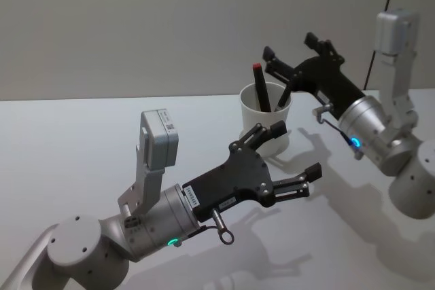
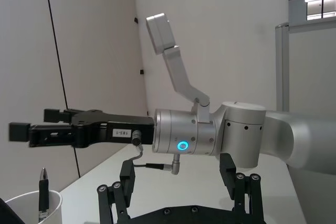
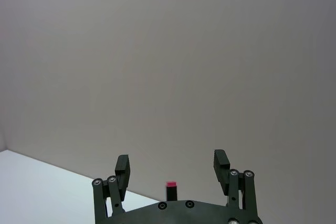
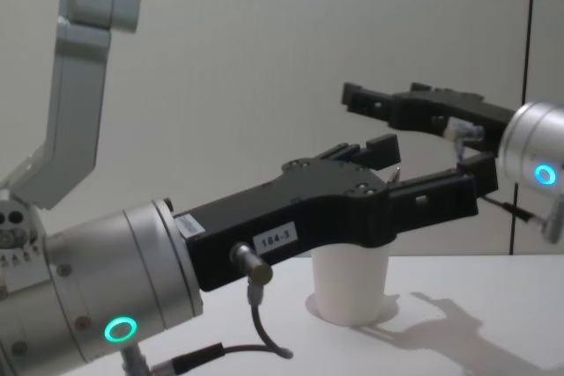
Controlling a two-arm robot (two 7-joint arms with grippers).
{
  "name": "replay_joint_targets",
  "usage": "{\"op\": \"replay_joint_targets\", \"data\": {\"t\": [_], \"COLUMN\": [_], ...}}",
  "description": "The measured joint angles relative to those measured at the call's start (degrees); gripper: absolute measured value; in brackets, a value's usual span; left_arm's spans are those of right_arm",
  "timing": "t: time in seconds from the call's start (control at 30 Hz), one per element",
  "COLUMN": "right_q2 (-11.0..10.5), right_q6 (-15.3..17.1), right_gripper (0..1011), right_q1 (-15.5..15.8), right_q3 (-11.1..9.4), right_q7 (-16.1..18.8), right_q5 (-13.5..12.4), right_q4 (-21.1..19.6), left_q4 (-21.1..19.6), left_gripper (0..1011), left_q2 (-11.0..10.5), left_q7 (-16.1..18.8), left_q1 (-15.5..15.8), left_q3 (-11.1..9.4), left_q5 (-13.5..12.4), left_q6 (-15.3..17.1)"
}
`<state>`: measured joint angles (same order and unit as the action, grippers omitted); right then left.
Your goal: Place the pen into the pen holder.
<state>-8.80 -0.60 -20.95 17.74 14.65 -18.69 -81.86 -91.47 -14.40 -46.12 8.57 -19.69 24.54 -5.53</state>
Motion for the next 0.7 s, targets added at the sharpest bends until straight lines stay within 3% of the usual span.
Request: {"op": "replay_joint_targets", "data": {"t": [0.23, 0.47, 0.7], "right_q2": [-1.6, -1.8, -2.9], "right_q6": [0.2, 0.3, 0.5], "right_gripper": [1001, 1002, 1001], "right_q1": [1.8, 2.2, 4.6], "right_q3": [-1.1, -1.2, -1.6], "right_q7": [-2.2, -2.4, -3.5], "right_q5": [-1.2, -1.2, -0.8], "right_q4": [-2.6, -3.0, -5.0], "left_q4": [0.0, 0.0, -0.2], "left_gripper": [1001, 1001, 1001], "left_q2": [0.0, -0.2, -1.0], "left_q7": [0.0, 1.2, 5.8], "left_q1": [0.0, 0.1, 0.6], "left_q3": [0.0, -0.2, -0.8], "left_q5": [0.0, -0.3, -1.6], "left_q6": [0.0, 0.2, 0.8]}}
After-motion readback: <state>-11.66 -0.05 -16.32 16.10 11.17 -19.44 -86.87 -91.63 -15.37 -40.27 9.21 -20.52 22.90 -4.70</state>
